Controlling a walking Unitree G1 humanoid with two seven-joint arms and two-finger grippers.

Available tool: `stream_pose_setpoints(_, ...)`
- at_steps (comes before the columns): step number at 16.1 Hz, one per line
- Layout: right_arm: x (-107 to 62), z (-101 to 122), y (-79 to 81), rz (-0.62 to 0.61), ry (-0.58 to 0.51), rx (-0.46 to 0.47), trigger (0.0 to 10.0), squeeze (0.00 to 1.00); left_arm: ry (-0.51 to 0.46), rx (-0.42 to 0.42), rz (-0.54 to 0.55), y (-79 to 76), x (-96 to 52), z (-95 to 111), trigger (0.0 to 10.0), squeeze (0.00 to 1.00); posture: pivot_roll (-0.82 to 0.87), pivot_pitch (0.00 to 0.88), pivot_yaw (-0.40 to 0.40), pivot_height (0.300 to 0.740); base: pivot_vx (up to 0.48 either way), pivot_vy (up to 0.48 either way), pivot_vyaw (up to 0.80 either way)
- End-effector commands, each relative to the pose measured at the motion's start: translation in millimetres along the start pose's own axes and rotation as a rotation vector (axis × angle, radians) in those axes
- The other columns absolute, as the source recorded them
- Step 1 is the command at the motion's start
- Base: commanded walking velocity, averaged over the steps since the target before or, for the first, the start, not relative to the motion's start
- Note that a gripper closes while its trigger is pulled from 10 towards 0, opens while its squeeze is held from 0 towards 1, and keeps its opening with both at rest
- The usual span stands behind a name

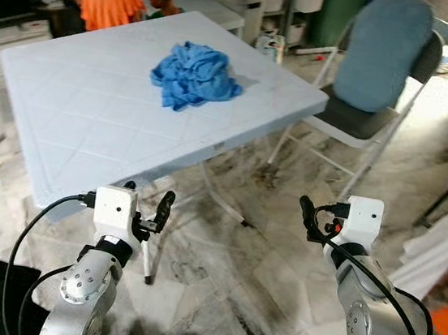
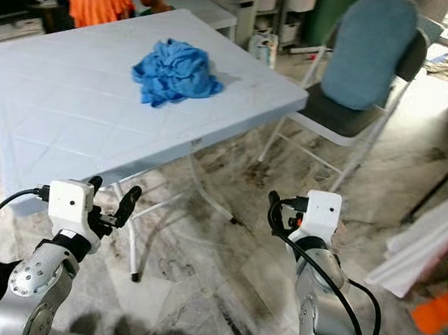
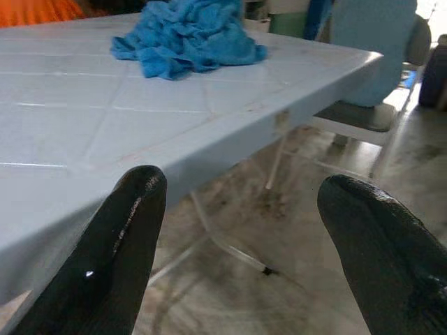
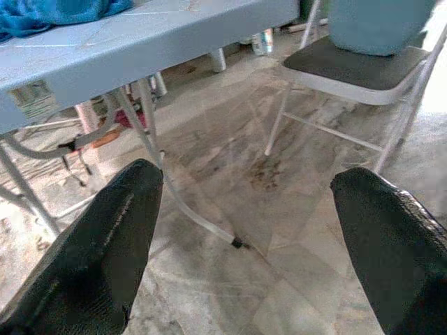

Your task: Hang hanger

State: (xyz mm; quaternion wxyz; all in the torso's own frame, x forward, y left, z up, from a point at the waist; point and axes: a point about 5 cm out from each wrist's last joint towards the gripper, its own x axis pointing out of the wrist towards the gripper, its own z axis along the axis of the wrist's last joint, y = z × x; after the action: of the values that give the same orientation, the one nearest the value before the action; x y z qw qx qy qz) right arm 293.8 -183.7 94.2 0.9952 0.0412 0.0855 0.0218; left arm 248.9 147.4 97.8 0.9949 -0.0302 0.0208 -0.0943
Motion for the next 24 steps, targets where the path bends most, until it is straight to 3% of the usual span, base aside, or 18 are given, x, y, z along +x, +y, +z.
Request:
stream_pose_setpoints(1,3.3,3.1,3.3,0.002,-0.007,0.004,10.0,0.00,0.017,-0.010,-0.026,-2.6,1.8,-2.2,10.0,0.00,-0.15,0.000,0.080,0.740,0.244,0.000,-0.80)
stream_pose_setpoints(24,7.2,7.4,7.8,-0.048,-0.035,-0.014,10.0,0.00,0.067,-0.020,-0.194,-24.0,11.7,-5.1,10.0,0.00,-0.16,0.000,0.091,0.740,0.319,0.000,-0.80)
